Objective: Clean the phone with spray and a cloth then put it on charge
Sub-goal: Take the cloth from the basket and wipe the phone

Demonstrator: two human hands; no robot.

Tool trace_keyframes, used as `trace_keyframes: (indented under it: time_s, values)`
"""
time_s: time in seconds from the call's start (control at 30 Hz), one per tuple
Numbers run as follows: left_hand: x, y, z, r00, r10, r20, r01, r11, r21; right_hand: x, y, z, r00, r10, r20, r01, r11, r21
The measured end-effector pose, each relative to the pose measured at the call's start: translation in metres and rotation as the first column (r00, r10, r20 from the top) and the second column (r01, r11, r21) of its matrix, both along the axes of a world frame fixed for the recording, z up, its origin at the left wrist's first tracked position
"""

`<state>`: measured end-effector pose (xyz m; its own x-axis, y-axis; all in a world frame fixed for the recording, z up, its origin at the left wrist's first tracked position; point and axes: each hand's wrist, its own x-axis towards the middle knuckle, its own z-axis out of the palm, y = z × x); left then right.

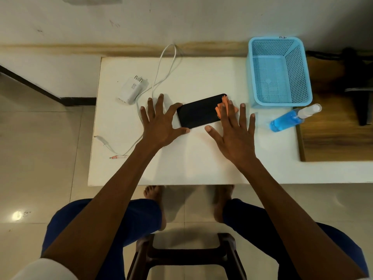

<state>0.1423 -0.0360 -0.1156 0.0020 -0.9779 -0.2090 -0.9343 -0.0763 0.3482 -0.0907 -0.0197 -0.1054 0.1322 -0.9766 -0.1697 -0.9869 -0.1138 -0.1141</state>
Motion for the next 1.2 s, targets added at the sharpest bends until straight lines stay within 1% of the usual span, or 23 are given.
trace_keyframes:
  time_s: [0.07,0.13,0.23,0.33,0.43,0.5,0.57,0.63,0.7,0.77,0.93,1.0,1.2]
  values:
    - [0.0,0.0,0.0,1.0,0.005,-0.011,-0.004,1.0,0.006,0.007,-0.002,0.001,0.999,0.017,0.035,-0.017,1.0,0.018]
    - [0.001,0.0,0.0,1.0,0.007,-0.005,-0.007,1.0,0.001,0.014,-0.002,0.002,0.996,0.07,0.058,-0.073,0.997,0.037]
    - [0.002,0.0,0.0,1.0,0.008,0.004,-0.008,1.0,-0.013,0.026,0.006,0.003,0.974,0.209,0.087,-0.213,0.977,0.035]
    - [0.004,0.001,0.0,1.0,0.006,0.013,-0.005,1.0,-0.028,0.034,0.012,0.004,0.933,0.352,0.078,-0.355,0.934,0.041]
    - [0.004,0.003,0.0,0.999,0.012,0.041,-0.011,1.0,-0.024,0.027,0.011,0.007,0.885,0.462,0.056,-0.463,0.886,0.007]
    - [0.005,0.002,0.0,0.999,0.006,0.047,-0.005,1.0,-0.019,0.016,0.011,0.009,0.867,0.495,0.051,-0.493,0.868,-0.057]
    - [0.005,0.002,0.001,0.999,0.004,0.039,-0.004,1.0,-0.012,0.006,0.012,0.009,0.876,0.478,0.061,-0.466,0.873,-0.144]
    - [0.006,0.001,0.001,1.0,0.008,0.029,-0.008,1.0,0.002,-0.004,0.011,0.009,0.916,0.398,0.046,-0.386,0.908,-0.164]
    - [0.005,0.0,0.001,1.0,0.007,0.026,-0.007,1.0,0.009,-0.013,0.008,0.009,0.963,0.27,0.013,-0.266,0.954,-0.138]
    - [0.004,0.0,0.002,1.0,0.006,0.026,-0.006,1.0,0.009,-0.019,0.004,0.01,0.987,0.163,0.015,-0.16,0.979,-0.125]
    - [0.003,-0.001,0.002,1.0,0.005,0.006,-0.005,1.0,0.016,-0.002,-0.003,0.0,0.997,0.072,0.033,-0.071,0.997,-0.013]
    - [0.003,-0.001,0.002,1.0,0.009,0.009,-0.009,1.0,0.008,0.008,-0.004,-0.002,0.993,0.09,0.071,-0.09,0.996,0.009]
    - [0.005,0.001,0.001,1.0,0.011,0.013,-0.011,1.0,-0.01,0.03,0.005,-0.004,0.943,0.321,0.09,-0.322,0.947,-0.01]
